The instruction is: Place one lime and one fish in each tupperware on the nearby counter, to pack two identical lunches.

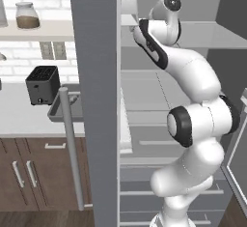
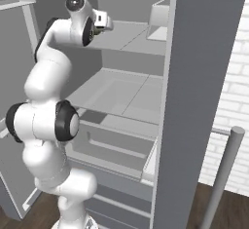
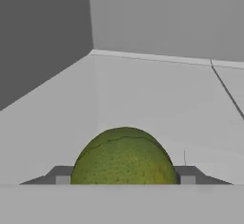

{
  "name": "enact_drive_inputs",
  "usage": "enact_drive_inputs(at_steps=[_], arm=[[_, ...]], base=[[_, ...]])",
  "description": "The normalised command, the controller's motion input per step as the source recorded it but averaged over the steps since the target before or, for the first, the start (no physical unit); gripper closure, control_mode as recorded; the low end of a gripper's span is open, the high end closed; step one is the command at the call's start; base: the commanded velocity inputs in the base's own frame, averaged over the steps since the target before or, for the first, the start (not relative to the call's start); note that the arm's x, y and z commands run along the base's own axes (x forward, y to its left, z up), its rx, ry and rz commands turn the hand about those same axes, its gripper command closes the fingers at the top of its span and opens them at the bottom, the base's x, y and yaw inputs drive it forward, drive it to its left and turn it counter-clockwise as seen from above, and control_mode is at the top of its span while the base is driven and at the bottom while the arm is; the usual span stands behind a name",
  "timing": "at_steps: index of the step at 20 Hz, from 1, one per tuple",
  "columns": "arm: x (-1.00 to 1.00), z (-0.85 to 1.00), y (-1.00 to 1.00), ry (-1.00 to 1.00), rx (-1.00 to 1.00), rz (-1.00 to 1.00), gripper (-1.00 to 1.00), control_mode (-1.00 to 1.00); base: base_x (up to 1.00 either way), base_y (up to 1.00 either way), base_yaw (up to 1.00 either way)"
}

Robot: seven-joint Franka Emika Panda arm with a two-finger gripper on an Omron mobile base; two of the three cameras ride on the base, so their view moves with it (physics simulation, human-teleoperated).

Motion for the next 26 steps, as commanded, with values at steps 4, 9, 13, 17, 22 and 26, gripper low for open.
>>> enact_drive_inputs(at_steps=[4,9,13,17,22,26], arm=[[-1.00,0.00,-0.16,-0.61,0.07,0.00,1.00,-1.00],[-1.00,0.40,-0.30,-0.72,0.23,0.00,1.00,-1.00],[-1.00,0.33,-0.35,-0.35,0.24,-0.02,1.00,-1.00],[-1.00,0.08,-0.30,0.02,0.08,-0.03,1.00,-1.00],[-1.00,-0.12,-0.09,0.45,-0.01,-0.03,1.00,-1.00],[-1.00,-0.29,-0.01,0.72,-0.08,-0.04,1.00,-1.00]], base=[[0.00,0.00,0.00],[0.00,0.00,0.00],[0.00,0.00,0.00],[0.00,0.00,0.00],[0.00,0.00,0.00],[0.00,0.00,0.00]])
